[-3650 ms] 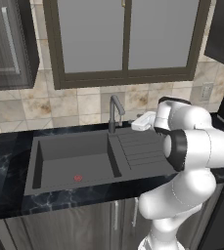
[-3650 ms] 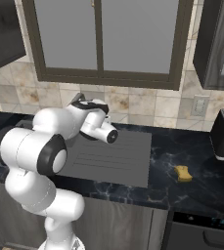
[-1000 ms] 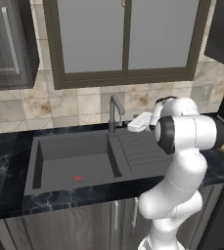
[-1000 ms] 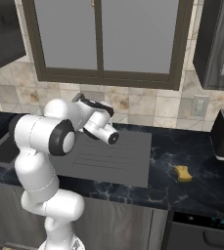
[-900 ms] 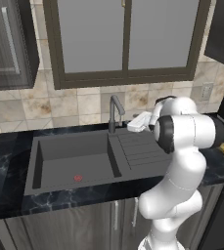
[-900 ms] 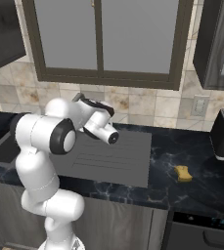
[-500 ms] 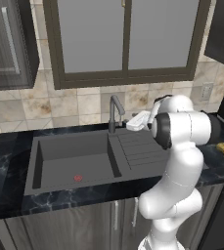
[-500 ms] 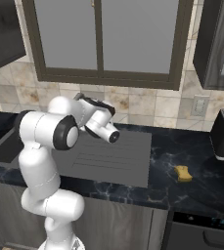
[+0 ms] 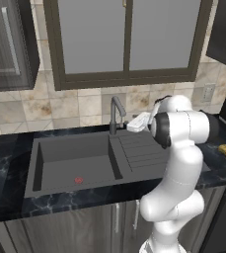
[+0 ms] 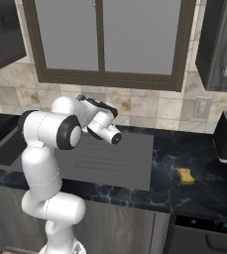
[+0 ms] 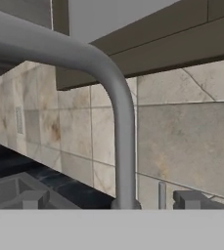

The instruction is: Soak the sponge with water for a few seconds and then drop it inside the sink.

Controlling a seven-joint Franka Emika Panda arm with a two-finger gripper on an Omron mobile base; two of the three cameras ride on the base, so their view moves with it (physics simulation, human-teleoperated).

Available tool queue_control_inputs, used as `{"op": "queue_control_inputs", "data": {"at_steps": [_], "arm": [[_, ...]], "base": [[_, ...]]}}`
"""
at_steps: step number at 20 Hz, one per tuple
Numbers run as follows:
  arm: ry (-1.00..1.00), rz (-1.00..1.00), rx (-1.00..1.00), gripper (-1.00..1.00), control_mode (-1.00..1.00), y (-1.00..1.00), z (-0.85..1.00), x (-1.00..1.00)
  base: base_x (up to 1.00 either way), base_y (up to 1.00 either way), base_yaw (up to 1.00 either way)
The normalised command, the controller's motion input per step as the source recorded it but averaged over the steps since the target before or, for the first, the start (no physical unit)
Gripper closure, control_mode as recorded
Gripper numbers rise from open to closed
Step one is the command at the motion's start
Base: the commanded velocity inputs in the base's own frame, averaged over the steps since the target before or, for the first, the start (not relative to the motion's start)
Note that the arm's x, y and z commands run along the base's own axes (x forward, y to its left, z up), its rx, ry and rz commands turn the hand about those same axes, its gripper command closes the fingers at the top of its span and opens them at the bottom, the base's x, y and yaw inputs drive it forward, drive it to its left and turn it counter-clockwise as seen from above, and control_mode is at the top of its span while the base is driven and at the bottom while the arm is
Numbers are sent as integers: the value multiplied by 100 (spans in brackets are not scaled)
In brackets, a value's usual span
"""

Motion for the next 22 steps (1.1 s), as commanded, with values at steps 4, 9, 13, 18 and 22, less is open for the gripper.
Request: {"op": "queue_control_inputs", "data": {"at_steps": [4,9,13,18,22], "arm": [[0,0,0,-100,-100,0,-16,9],[0,0,0,-100,-100,1,-16,7],[0,0,0,-100,-100,4,-16,9],[0,0,0,-100,-100,5,-14,12],[0,0,0,-100,-100,6,-12,18]], "base": [[0,0,0],[0,0,0],[0,0,0],[0,0,0],[0,0,0]]}}
